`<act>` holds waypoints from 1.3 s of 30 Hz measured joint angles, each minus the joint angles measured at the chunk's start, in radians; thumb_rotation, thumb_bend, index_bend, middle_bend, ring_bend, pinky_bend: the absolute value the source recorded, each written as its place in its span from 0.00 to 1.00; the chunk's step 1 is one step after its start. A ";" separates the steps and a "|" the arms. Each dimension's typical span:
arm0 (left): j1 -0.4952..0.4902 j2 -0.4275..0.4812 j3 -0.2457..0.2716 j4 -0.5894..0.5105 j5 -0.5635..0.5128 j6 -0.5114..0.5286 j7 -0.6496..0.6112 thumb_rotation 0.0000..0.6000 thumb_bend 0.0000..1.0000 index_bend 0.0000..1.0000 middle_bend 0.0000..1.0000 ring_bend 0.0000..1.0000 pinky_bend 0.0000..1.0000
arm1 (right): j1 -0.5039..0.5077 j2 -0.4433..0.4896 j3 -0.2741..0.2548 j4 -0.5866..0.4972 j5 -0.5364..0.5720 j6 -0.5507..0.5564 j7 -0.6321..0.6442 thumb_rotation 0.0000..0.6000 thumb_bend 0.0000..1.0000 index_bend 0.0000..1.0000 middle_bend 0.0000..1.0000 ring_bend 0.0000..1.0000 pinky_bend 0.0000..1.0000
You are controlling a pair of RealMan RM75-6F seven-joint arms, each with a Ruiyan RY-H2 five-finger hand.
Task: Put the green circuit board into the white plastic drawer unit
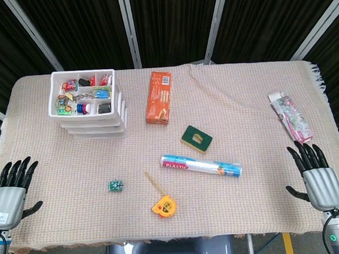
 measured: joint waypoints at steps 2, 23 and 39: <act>0.000 0.000 0.000 -0.001 -0.001 0.000 0.000 1.00 0.02 0.00 0.00 0.00 0.00 | 0.000 0.000 0.000 0.000 0.001 0.000 0.000 1.00 0.02 0.08 0.00 0.00 0.00; -0.002 0.001 -0.002 0.005 -0.007 -0.008 -0.009 1.00 0.03 0.00 0.00 0.00 0.00 | 0.005 -0.002 0.001 -0.005 0.005 -0.010 -0.010 1.00 0.02 0.08 0.00 0.00 0.00; -0.040 -0.001 -0.040 -0.066 -0.070 -0.069 -0.072 1.00 0.33 0.00 0.23 0.28 0.27 | 0.002 0.001 0.001 -0.004 0.008 -0.008 -0.008 1.00 0.01 0.08 0.00 0.00 0.00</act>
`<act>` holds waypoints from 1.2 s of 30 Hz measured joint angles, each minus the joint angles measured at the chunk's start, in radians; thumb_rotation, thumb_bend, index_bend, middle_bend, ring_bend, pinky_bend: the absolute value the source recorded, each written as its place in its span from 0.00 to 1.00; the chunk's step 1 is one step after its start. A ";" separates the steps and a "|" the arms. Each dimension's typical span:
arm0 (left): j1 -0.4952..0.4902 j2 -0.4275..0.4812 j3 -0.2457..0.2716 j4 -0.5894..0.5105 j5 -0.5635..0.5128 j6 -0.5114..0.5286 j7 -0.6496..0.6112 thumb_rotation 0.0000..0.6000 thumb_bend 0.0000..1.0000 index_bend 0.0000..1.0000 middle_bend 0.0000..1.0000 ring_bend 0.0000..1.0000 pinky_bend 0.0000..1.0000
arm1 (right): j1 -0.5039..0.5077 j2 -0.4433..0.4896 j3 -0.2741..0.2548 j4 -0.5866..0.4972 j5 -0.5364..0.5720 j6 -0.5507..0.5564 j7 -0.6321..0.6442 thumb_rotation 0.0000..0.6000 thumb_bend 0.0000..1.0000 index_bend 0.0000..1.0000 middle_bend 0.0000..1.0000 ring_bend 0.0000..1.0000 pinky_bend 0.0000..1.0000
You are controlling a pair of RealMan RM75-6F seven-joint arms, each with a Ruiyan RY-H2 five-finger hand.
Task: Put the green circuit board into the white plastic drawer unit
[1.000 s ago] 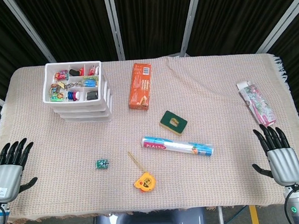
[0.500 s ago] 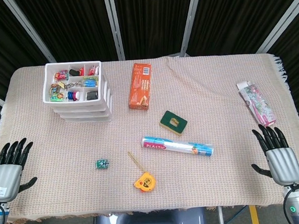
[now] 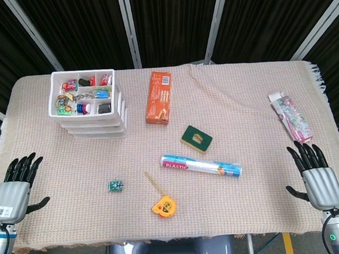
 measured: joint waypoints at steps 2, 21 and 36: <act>-0.017 0.001 -0.026 -0.028 -0.041 -0.024 -0.023 1.00 0.40 0.00 0.41 0.44 0.38 | 0.000 0.000 0.000 0.000 0.001 0.000 -0.001 1.00 0.02 0.08 0.00 0.00 0.00; -0.176 -0.045 -0.215 -0.238 -0.543 -0.356 -0.279 1.00 0.59 0.00 0.88 0.84 0.60 | 0.001 0.002 0.001 0.000 0.006 -0.006 0.008 1.00 0.02 0.08 0.00 0.00 0.00; -0.294 -0.094 -0.334 -0.083 -0.686 -0.557 -0.512 1.00 0.59 0.00 0.89 0.84 0.60 | 0.003 0.003 0.002 -0.003 0.013 -0.012 0.008 1.00 0.02 0.08 0.00 0.00 0.00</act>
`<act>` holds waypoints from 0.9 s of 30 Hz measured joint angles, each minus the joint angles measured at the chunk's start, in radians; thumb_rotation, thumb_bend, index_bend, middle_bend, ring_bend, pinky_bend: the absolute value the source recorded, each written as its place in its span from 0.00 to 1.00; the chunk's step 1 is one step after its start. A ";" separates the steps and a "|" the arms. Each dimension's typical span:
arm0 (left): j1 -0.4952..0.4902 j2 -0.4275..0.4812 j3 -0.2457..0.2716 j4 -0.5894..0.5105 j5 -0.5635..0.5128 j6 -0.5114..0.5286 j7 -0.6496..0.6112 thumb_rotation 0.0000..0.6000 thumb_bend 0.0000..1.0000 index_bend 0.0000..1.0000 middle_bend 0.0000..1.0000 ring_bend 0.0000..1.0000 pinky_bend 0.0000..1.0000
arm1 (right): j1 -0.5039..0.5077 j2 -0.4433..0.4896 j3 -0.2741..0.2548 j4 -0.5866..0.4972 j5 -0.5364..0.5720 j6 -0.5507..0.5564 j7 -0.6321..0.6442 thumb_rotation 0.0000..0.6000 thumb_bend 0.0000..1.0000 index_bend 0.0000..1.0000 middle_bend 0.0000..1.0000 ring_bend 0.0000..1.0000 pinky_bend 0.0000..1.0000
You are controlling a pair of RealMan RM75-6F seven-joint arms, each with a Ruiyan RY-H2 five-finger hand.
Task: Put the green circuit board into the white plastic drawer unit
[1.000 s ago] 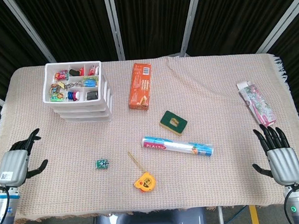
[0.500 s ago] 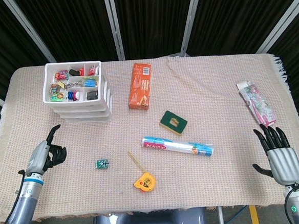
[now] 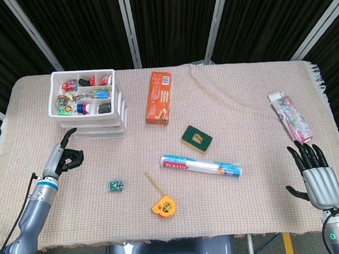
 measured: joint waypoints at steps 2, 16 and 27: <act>-0.013 -0.007 -0.008 0.016 -0.008 -0.018 -0.015 1.00 0.59 0.00 0.89 0.84 0.60 | 0.000 0.000 0.000 0.000 0.000 0.000 0.001 1.00 0.02 0.08 0.00 0.00 0.00; -0.073 -0.054 -0.012 0.103 -0.052 -0.102 -0.062 1.00 0.59 0.00 0.89 0.84 0.60 | 0.000 0.000 0.000 0.000 0.000 0.000 0.002 1.00 0.02 0.08 0.00 0.00 0.00; -0.101 -0.091 -0.015 0.138 -0.065 -0.106 -0.078 1.00 0.59 0.02 0.89 0.84 0.60 | 0.001 0.000 -0.001 0.001 0.000 -0.001 0.003 1.00 0.02 0.08 0.00 0.00 0.00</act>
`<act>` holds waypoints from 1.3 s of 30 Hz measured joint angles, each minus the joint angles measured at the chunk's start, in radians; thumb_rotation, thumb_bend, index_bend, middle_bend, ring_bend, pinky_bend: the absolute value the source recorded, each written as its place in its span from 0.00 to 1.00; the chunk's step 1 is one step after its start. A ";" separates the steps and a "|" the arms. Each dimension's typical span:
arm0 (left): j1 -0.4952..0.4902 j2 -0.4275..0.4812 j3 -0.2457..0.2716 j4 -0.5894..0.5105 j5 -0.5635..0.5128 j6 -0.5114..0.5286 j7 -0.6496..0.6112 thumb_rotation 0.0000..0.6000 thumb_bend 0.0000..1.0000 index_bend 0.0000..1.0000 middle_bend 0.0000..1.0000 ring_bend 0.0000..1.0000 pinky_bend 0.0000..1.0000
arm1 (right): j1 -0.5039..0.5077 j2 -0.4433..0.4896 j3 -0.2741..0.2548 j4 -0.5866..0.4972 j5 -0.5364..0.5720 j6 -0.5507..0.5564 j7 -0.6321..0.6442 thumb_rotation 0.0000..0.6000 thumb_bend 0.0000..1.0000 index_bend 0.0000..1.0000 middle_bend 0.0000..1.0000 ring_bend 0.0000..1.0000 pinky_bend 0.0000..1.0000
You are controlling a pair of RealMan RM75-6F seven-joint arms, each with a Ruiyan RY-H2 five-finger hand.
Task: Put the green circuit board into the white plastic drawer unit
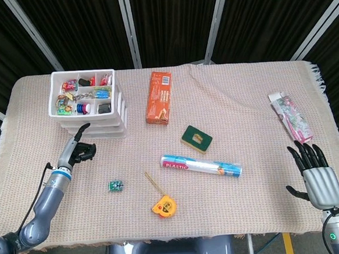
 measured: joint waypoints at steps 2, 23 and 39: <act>-0.002 -0.004 -0.003 0.002 -0.001 -0.002 -0.010 1.00 0.59 0.04 0.90 0.84 0.61 | 0.000 0.000 0.000 0.000 -0.001 0.000 0.001 1.00 0.02 0.08 0.00 0.00 0.00; -0.020 -0.055 -0.026 0.046 -0.005 -0.033 -0.087 1.00 0.60 0.13 0.90 0.85 0.61 | 0.000 0.000 -0.001 0.000 -0.003 0.001 0.000 1.00 0.02 0.08 0.00 0.00 0.00; -0.025 -0.054 -0.027 0.057 0.013 -0.051 -0.108 1.00 0.60 0.22 0.91 0.85 0.61 | 0.000 0.000 -0.002 0.000 -0.003 0.001 -0.001 1.00 0.02 0.08 0.00 0.00 0.00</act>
